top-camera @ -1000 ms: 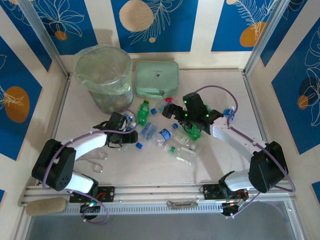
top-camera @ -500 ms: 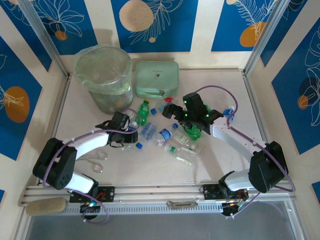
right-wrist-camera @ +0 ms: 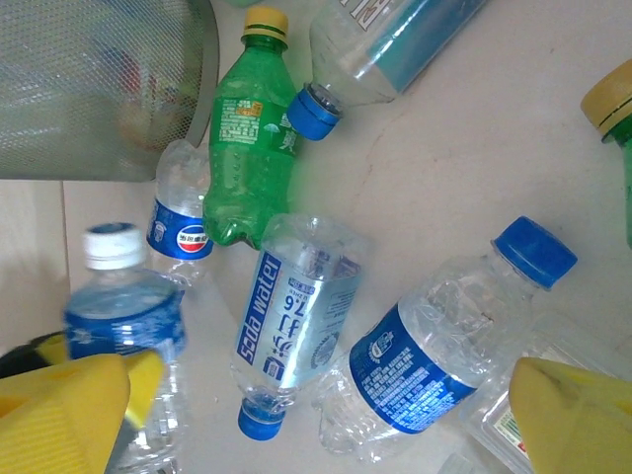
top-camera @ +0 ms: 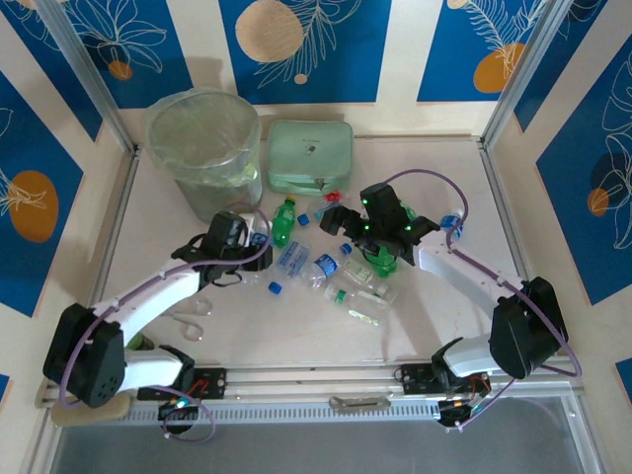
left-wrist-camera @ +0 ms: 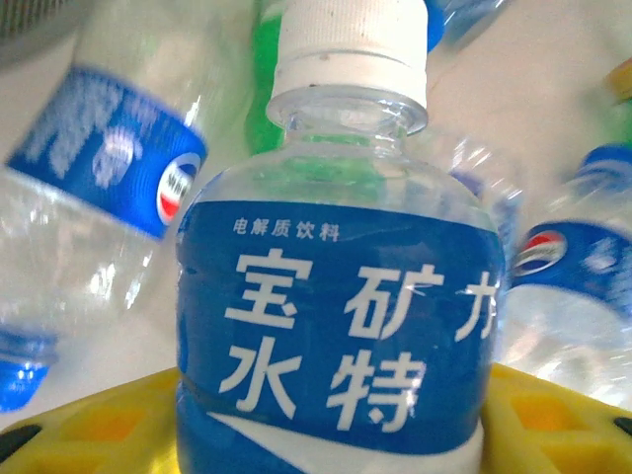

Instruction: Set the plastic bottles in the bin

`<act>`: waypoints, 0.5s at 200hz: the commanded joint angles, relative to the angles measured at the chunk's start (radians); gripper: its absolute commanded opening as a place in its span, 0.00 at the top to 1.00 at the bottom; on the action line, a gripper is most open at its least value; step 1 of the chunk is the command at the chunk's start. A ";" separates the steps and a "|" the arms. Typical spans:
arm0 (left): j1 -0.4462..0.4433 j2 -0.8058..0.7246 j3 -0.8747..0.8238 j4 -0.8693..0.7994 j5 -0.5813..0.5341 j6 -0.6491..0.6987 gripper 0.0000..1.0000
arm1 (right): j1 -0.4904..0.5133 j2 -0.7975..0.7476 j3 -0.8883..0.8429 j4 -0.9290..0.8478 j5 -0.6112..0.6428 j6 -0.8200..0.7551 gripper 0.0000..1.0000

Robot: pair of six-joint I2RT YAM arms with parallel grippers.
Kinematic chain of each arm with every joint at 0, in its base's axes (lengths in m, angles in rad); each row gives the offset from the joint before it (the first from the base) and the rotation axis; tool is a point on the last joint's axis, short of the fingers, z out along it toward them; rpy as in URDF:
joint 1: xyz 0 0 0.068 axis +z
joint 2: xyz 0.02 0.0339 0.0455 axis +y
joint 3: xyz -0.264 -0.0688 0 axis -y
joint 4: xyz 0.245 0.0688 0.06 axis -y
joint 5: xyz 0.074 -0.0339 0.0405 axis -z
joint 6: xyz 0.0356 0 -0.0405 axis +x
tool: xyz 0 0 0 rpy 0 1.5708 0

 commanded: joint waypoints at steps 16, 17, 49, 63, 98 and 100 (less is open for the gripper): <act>-0.009 -0.071 0.118 -0.004 0.055 -0.015 0.49 | 0.005 0.007 0.006 0.014 -0.015 0.004 0.01; -0.009 -0.072 0.121 -0.003 0.055 -0.017 0.49 | 0.005 0.007 0.006 0.015 -0.015 0.004 0.01; -0.009 -0.106 0.234 0.015 0.056 0.007 0.50 | 0.005 0.003 0.001 0.013 -0.018 0.005 0.01; -0.008 -0.104 0.291 0.012 0.008 0.035 0.54 | 0.005 -0.003 -0.005 0.012 -0.019 0.009 0.01; 0.008 -0.067 0.450 -0.001 -0.098 0.134 0.56 | 0.005 -0.051 -0.037 0.001 -0.004 0.012 0.01; 0.011 -0.064 0.461 -0.002 -0.100 0.139 0.56 | 0.005 -0.054 -0.040 0.001 -0.002 0.012 0.01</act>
